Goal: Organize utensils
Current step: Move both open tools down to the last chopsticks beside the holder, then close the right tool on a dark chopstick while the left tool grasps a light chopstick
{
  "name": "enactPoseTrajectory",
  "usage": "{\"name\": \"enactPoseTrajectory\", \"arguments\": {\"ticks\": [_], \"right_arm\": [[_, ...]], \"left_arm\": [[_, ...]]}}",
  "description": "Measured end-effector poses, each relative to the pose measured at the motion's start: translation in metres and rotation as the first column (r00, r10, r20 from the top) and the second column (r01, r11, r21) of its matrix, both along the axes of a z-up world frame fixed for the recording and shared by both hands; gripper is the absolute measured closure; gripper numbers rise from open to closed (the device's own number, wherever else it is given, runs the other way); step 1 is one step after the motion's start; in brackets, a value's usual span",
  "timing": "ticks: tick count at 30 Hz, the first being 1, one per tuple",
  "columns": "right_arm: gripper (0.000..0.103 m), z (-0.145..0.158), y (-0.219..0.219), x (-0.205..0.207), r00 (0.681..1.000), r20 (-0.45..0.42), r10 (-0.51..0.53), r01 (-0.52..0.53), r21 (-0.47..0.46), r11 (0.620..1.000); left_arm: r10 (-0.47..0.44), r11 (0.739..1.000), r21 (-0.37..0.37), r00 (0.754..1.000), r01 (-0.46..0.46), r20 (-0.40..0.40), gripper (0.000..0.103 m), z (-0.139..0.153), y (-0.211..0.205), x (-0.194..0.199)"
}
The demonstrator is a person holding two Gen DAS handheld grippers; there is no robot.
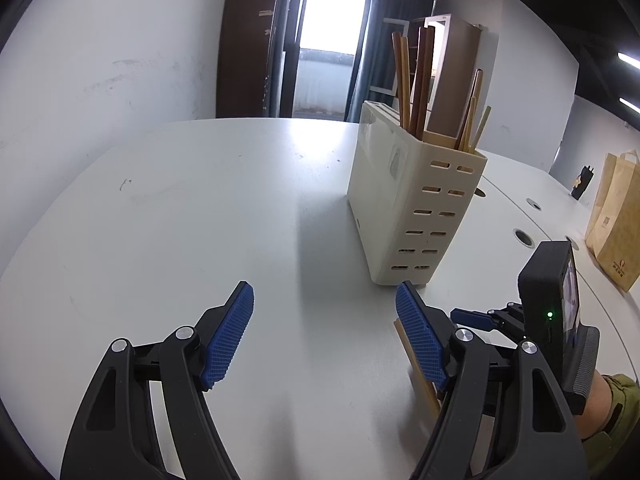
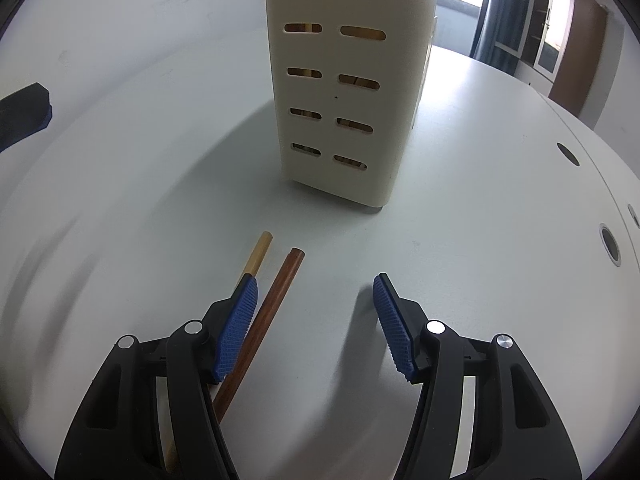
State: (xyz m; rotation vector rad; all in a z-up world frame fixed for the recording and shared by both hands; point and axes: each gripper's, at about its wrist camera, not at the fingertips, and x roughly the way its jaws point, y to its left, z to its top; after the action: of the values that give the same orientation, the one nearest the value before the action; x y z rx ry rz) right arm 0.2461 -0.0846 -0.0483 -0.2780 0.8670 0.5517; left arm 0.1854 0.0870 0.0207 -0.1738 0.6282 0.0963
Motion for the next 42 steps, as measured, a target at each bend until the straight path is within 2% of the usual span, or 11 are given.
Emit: {"name": "enactPoseTrajectory", "arguments": {"ticks": [4,8,10,16,22,27,31,38,39,42], "right_arm": [[0.061,0.001,0.001,-0.009,1.0,-0.004,0.028,-0.028,0.002,1.0],[0.069,0.002,-0.001,-0.014,0.999,-0.011,0.033,-0.033,0.01,0.999],[0.08,0.003,-0.004,-0.014,1.0,-0.016,0.024,-0.024,0.014,1.0],[0.094,0.01,-0.01,0.006,0.999,-0.045,0.023,-0.021,0.036,0.999],[0.095,0.013,-0.02,0.012,0.998,-0.059,0.011,-0.009,0.04,0.999],[0.095,0.015,-0.029,0.017,0.998,-0.07,-0.008,0.011,0.046,0.999],[0.095,0.015,-0.031,0.022,0.997,-0.073,-0.013,0.016,0.046,0.999],[0.095,0.016,-0.038,0.026,0.996,-0.085,-0.023,0.028,0.059,0.998],[0.095,0.015,-0.044,0.039,0.996,-0.086,-0.026,0.032,0.061,0.998],[0.095,0.015,-0.045,0.042,0.996,-0.087,-0.033,0.039,0.062,0.997]], "left_arm": [[0.0,1.0,0.0,1.0,0.0,-0.015,0.03,-0.004,-0.001,0.003],[-0.004,1.0,0.001,0.999,0.004,-0.032,0.03,-0.009,-0.003,0.007],[-0.007,1.0,-0.002,0.999,0.007,-0.042,0.03,-0.011,-0.004,0.009],[-0.032,0.999,-0.028,0.995,0.029,-0.096,0.03,-0.026,-0.011,0.021],[-0.06,0.998,-0.026,0.988,0.057,-0.143,0.031,-0.037,-0.027,0.031],[-0.104,0.994,-0.044,0.971,0.097,-0.215,0.032,-0.054,-0.039,0.045],[-0.124,0.992,-0.03,0.96,0.12,-0.252,0.034,-0.062,-0.048,0.055],[-0.159,0.987,-0.04,0.944,0.154,-0.29,0.039,-0.071,-0.063,0.069],[-0.166,0.986,-0.039,0.941,0.162,-0.296,0.039,-0.072,-0.068,0.073],[-0.175,0.984,-0.036,0.934,0.173,-0.311,0.041,-0.077,-0.075,0.08]]}}
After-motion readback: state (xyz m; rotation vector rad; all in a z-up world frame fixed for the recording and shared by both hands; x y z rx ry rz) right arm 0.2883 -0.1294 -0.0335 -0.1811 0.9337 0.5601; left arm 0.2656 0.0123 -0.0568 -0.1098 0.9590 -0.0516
